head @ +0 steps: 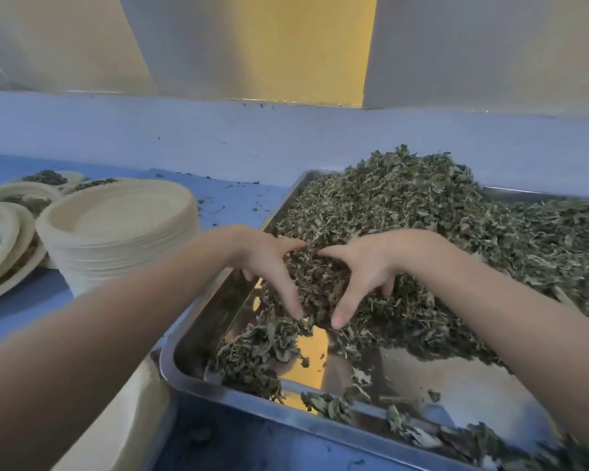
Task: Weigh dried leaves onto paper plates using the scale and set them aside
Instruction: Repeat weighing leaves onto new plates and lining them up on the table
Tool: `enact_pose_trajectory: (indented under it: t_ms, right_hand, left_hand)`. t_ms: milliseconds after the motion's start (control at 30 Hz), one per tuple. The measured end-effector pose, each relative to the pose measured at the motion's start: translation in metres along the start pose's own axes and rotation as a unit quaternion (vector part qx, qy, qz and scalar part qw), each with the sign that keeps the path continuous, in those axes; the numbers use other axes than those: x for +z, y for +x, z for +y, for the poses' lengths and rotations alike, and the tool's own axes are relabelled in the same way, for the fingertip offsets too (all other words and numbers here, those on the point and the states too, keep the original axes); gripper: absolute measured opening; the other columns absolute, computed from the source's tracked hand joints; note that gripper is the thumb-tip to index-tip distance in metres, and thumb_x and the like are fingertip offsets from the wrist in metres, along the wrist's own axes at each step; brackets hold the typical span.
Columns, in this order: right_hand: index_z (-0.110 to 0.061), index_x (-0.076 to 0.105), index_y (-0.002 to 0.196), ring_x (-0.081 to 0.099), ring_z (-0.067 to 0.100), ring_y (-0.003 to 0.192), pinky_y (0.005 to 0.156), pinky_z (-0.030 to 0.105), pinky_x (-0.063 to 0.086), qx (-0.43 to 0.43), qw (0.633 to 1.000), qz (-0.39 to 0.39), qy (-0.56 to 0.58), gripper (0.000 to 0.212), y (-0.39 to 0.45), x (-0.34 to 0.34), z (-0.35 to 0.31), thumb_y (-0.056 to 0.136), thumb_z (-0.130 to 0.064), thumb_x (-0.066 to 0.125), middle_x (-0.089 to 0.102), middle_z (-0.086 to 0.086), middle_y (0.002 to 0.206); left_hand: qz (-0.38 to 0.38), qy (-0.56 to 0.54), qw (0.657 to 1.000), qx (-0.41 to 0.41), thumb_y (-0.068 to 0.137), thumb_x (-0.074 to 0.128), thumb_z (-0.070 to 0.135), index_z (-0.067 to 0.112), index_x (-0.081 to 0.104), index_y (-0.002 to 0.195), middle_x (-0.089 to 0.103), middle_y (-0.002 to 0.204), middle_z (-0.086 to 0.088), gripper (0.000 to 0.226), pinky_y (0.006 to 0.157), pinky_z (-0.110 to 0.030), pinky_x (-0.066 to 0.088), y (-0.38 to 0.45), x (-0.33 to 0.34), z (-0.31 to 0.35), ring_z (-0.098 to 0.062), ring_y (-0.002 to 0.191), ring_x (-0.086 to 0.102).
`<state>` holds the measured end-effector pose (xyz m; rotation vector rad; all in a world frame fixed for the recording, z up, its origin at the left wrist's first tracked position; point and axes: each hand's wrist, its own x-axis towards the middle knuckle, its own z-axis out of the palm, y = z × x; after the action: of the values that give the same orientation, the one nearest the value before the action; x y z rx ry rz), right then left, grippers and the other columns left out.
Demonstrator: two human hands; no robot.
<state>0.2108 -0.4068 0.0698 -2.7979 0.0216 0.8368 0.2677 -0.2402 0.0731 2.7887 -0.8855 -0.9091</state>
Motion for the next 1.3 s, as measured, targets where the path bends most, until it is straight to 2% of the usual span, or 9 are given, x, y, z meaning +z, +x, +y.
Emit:
enact_pose_trajectory:
  t_ms: [100,167,267,367,500,667,900,1067,1300]
  right_hand:
    - [-0.038,-0.011,0.149,0.054,0.027,0.11,0.053,0.023,0.055,0.003,1.0,-0.011,0.023,0.131,0.012,0.012,-0.003,0.062,-0.031,0.087,0.015,0.004,0.155]
    - [-0.035,-0.004,0.15,0.055,0.018,0.095,0.051,0.022,0.054,-0.029,0.996,0.004,0.082,0.123,0.015,0.017,-0.01,0.066,-0.017,0.084,0.032,0.003,0.139]
    - [-0.022,0.031,0.138,0.055,0.012,0.083,0.046,0.021,0.051,-0.061,0.988,0.041,0.135,0.086,0.016,0.025,-0.02,0.068,-0.01,0.079,0.043,-0.003,0.11]
    - [-0.012,0.041,0.127,0.061,0.015,0.079,0.044,0.022,0.052,-0.072,0.978,0.085,0.177,0.069,0.012,0.033,-0.022,0.069,-0.003,0.078,0.05,0.006,0.111]
    - [-0.01,0.037,0.138,0.065,0.009,0.057,0.042,0.019,0.05,-0.088,0.963,0.136,0.218,0.077,-0.003,0.038,-0.019,0.072,0.002,0.075,0.053,0.004,0.105]
    - [-0.014,0.051,0.096,0.062,0.003,0.05,0.042,0.017,0.048,-0.107,0.949,0.188,0.229,0.04,-0.036,0.026,-0.028,0.069,0.004,0.075,0.057,-0.002,0.091]
    - [-0.015,0.059,0.097,0.067,0.008,0.057,0.046,0.021,0.051,-0.136,0.943,0.248,0.175,0.032,-0.085,0.019,-0.077,0.071,-0.005,0.074,0.066,0.001,0.083]
    - [-0.014,0.051,0.099,0.057,-0.003,0.041,0.038,0.013,0.042,-0.186,0.941,0.232,0.164,0.036,-0.106,0.03,-0.134,0.074,-0.001,0.073,0.06,0.0,0.078]
    - [-0.008,0.062,0.091,0.064,0.012,0.05,0.04,0.016,0.046,-0.216,0.947,0.195,0.136,0.024,-0.107,0.052,-0.223,0.071,-0.004,0.075,0.067,0.006,0.074]
  left_hand:
    - [-0.049,0.033,0.997,-0.045,0.064,0.086,0.024,0.037,-0.026,0.144,0.009,0.158,-0.009,0.139,0.073,-0.025,0.055,0.002,0.006,0.007,-0.024,0.124,0.05]
    - [-0.057,0.029,0.996,-0.062,0.066,0.084,0.015,0.03,-0.03,0.143,0.029,0.15,-0.019,0.138,0.066,-0.026,0.057,0.006,0.013,0.012,-0.017,0.09,0.068]
    - [-0.029,-0.056,0.998,-0.027,0.069,0.079,0.003,0.01,0.015,0.145,0.055,0.114,-0.014,0.099,0.048,-0.021,0.052,0.009,0.023,0.019,-0.011,0.061,0.066]
    - [0.04,-0.114,0.993,0.015,0.072,0.072,-0.003,0.003,0.048,0.111,0.06,0.083,-0.012,0.046,0.041,-0.017,0.044,0.001,0.029,0.022,-0.011,0.049,0.06]
    - [0.107,-0.057,0.992,0.035,0.073,0.073,0.011,0.008,0.043,0.103,0.054,0.091,-0.01,0.042,0.049,-0.022,0.036,-0.008,0.037,0.029,-0.02,0.072,0.05]
    - [0.175,-0.063,0.98,0.071,0.072,0.073,0.012,0.01,0.049,0.115,0.054,0.099,-0.003,0.049,0.068,-0.027,0.046,-0.04,0.025,0.033,-0.019,0.087,0.053]
    - [0.222,-0.091,0.966,0.091,0.075,0.068,0.004,0.019,0.051,0.088,0.053,0.074,0.004,0.026,0.046,-0.011,0.041,-0.11,0.015,0.024,-0.01,0.064,0.05]
    - [0.246,-0.096,0.962,0.069,0.072,0.069,0.003,0.018,0.053,0.084,0.059,0.078,0.001,0.025,0.051,-0.01,0.042,-0.168,0.026,-0.01,-0.011,0.067,0.054]
    - [0.258,-0.176,0.95,0.023,0.072,0.069,0.0,0.017,0.056,0.079,0.062,0.071,-0.001,0.023,0.045,-0.012,0.044,-0.242,0.054,-0.074,-0.004,0.051,0.059]
